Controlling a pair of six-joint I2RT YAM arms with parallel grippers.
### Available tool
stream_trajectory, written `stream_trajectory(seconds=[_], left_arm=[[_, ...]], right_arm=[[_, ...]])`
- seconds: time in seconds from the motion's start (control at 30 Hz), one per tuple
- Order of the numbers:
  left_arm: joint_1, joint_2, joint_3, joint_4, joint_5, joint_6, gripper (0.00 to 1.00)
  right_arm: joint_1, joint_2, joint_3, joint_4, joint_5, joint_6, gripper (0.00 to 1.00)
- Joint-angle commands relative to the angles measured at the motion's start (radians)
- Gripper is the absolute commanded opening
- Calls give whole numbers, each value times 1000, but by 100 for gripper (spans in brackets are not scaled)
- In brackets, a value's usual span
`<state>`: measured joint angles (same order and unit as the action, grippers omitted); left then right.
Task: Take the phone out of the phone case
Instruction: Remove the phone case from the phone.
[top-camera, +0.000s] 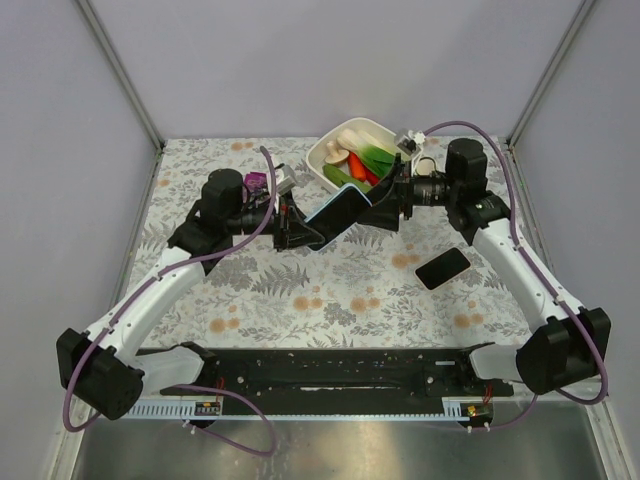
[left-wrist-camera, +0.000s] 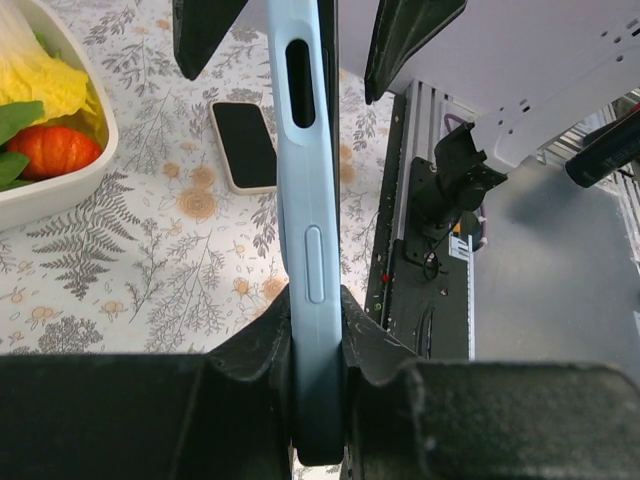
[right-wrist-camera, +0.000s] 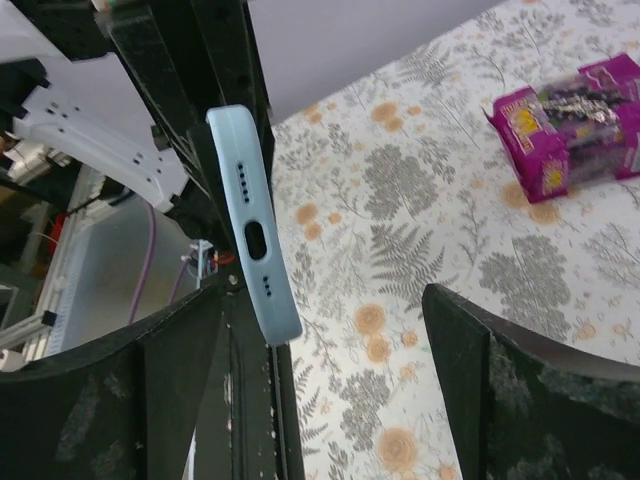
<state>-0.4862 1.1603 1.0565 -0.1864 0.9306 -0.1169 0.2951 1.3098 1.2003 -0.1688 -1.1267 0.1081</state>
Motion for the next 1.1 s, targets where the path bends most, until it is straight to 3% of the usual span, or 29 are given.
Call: stream_trajectory(seconds=[0.0, 0.07, 0.17, 0.3, 0.4, 0.5, 0.67, 0.83, 0.93, 1.07], left_arm=[[0, -8, 19, 174, 66, -61, 0], [1, -8, 10, 180, 65, -61, 0], [1, -2, -4, 206, 63, -73, 0], [0, 2, -16, 228, 63, -89, 0], [0, 7, -27, 228, 65, -78, 0], [-2, 6, -33, 188, 66, -15, 0], [-9, 18, -20, 64, 105, 87, 35], [-43, 39, 33, -125, 83, 246, 58], [-60, 47, 37, -134, 79, 261, 64], [-71, 85, 82, -211, 88, 307, 64]], right_arm=[[21, 28, -19, 308, -88, 244, 85], [29, 31, -37, 414, -102, 307, 76], [44, 34, -47, 430, -107, 317, 59], [52, 36, -44, 430, -116, 320, 21], [53, 25, -38, 405, -125, 294, 6], [50, 23, 25, 202, -119, 135, 1], [50, 37, 94, 23, -119, 27, 0], [56, 74, 205, -228, -101, -157, 0], [65, 78, 228, -268, -105, -185, 0], [82, 100, 309, -449, -87, -326, 0]])
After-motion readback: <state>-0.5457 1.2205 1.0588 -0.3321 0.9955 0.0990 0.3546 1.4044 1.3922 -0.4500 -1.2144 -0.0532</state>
